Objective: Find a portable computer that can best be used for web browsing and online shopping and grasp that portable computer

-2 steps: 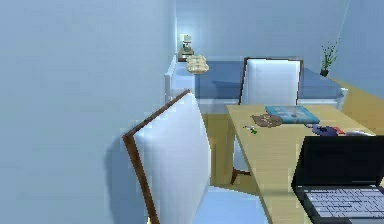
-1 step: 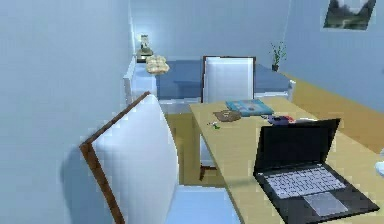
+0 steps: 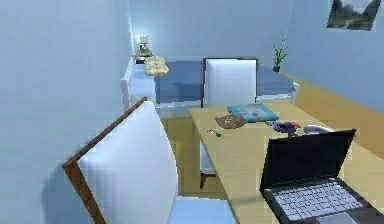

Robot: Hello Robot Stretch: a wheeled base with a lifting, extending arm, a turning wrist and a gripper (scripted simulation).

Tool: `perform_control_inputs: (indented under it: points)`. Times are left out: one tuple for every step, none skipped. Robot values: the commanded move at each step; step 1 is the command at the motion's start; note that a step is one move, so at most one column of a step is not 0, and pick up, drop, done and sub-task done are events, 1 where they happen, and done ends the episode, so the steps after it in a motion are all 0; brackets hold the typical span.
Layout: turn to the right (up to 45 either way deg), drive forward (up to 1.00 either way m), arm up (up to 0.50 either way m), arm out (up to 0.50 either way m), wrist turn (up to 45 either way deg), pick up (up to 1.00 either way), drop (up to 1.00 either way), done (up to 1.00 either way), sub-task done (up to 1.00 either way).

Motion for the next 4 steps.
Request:
perform_control_inputs:
  points:
    - [-42.0, 0.0, 0.0, 0.0, 0.0, 0.0, 0.0, 0.0, 0.0]
    - [0.0, 0.0, 0.5, 0.0, 0.0, 0.0, 0.0, 0.0, 0.0]
    - [0.0, 0.0, 0.32, 0.0, 0.0, 0.0, 0.0, 0.0, 0.0]
    - [0.0, 0.0, 0.0, 0.26, 0.0, 0.0, 0.0, 0.0, 0.0]
